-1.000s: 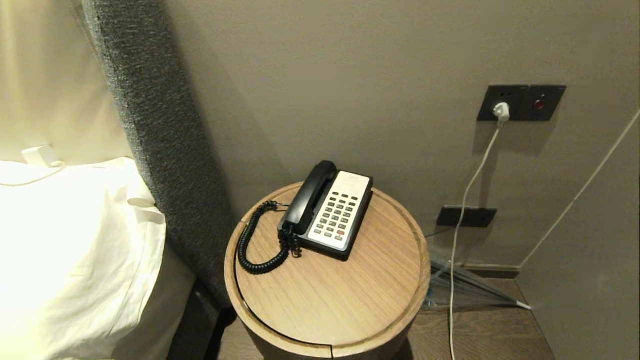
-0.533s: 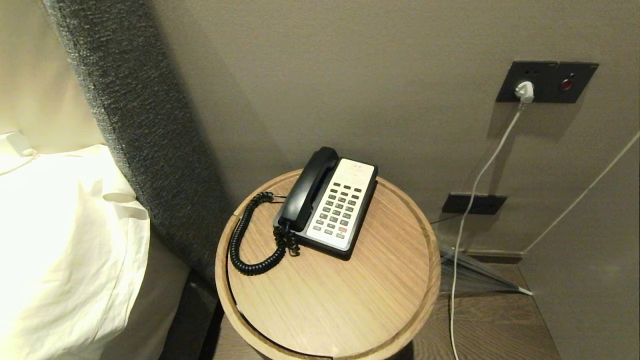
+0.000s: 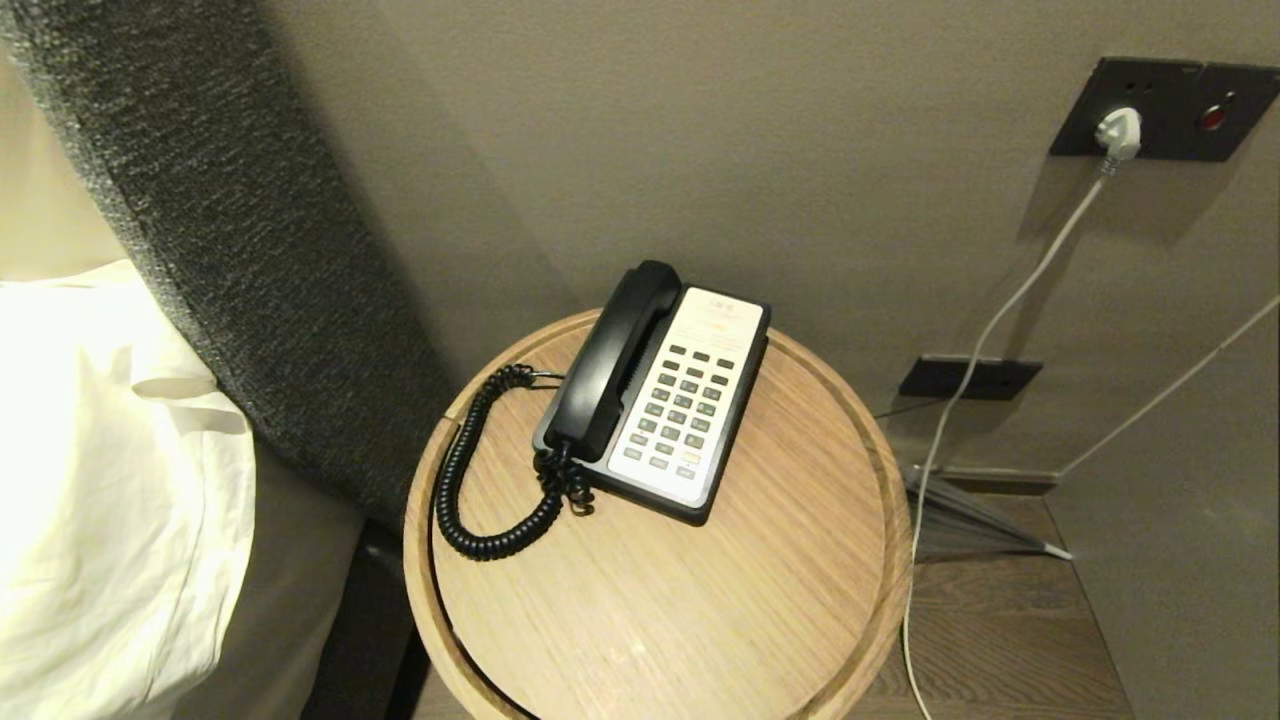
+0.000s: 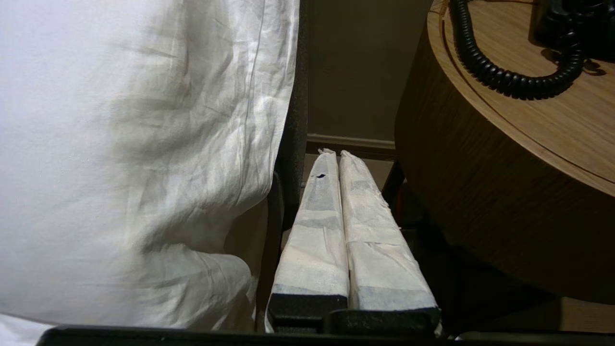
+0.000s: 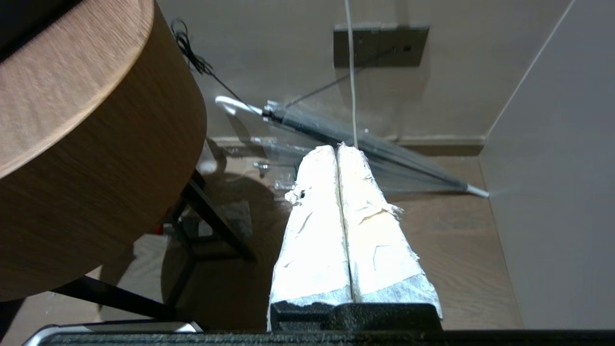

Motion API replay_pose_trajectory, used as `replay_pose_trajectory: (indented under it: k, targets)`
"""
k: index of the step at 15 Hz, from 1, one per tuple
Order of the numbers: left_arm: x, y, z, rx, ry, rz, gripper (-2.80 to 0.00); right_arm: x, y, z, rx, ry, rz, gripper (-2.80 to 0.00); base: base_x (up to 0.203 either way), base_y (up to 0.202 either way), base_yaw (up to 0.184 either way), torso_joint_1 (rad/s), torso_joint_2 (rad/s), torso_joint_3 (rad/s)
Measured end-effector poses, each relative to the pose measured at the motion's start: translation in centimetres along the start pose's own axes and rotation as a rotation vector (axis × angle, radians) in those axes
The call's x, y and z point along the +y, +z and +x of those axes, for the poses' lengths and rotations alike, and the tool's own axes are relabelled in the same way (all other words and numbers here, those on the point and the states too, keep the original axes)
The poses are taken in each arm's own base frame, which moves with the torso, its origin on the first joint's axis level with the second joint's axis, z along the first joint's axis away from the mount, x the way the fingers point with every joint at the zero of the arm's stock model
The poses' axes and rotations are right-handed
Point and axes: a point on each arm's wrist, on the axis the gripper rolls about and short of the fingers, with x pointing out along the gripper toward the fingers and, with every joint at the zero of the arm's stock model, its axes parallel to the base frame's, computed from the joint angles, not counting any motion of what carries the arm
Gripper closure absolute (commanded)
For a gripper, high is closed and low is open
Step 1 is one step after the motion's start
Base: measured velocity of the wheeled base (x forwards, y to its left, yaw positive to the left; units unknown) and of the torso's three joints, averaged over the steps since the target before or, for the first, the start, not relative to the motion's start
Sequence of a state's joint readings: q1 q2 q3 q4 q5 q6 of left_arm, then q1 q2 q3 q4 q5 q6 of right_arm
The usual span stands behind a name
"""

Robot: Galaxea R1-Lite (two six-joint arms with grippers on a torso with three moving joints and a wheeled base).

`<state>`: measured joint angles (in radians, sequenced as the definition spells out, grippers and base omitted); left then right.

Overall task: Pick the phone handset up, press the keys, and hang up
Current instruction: Pick up the desk phone handset

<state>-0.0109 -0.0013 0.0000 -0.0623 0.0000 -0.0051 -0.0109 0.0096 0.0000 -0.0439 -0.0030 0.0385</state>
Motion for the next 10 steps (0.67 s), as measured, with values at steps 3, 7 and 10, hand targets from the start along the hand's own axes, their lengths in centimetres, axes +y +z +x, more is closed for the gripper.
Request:
replay_pose_trajectory:
  k: [3, 7, 10]
  targets:
    - [0.00, 0.02, 0.00, -0.001, 0.000, 0.000, 0.00, 0.00, 0.00, 0.00, 0.000, 0.000, 0.000, 0.00, 0.000, 0.000, 0.000, 0.002, 0.00, -0.194]
    - [0.00, 0.02, 0.00, -0.001, 0.000, -0.001, 0.00, 0.00, 0.00, 0.00, 0.000, 0.000, 0.000, 0.00, 0.000, 0.000, 0.000, 0.003, 0.00, -0.204]
    - [0.00, 0.01, 0.00, -0.001, -0.001, 0.001, 0.00, 0.00, 0.00, 0.00, 0.000, 0.000, 0.000, 0.00, 0.000, 0.000, 0.000, 0.001, 0.01, -0.133]
